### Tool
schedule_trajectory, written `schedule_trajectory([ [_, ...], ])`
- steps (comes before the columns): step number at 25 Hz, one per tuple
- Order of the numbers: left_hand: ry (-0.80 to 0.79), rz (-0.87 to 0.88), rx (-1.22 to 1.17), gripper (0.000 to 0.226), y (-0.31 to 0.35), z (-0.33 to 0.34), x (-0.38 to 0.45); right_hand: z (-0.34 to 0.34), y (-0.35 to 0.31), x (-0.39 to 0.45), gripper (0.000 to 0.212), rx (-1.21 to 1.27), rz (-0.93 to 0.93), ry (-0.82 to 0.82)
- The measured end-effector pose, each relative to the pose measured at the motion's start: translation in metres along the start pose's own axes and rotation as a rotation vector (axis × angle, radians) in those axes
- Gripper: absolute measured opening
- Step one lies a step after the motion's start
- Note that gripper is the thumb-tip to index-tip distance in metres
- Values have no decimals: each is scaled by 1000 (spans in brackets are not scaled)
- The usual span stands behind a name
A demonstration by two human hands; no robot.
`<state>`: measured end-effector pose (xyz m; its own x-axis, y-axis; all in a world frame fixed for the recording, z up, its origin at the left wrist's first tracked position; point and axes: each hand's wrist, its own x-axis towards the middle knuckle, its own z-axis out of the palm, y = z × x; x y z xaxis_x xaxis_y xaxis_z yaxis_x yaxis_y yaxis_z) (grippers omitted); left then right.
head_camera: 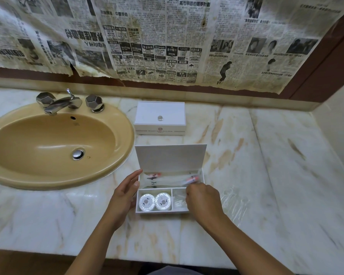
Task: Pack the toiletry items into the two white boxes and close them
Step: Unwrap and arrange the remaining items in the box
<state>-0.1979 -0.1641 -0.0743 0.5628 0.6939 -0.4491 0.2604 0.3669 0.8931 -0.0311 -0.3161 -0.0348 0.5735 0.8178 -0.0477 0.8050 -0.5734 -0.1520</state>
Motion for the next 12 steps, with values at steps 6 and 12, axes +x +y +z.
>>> schedule_trajectory([
  [6,7,5,18,33,-1,0,0,-1,-5,-5,13,35,-76,-95],
  [12,8,25,54,33,-1,0,0,8,2,-10,32,301,-210,-18],
])
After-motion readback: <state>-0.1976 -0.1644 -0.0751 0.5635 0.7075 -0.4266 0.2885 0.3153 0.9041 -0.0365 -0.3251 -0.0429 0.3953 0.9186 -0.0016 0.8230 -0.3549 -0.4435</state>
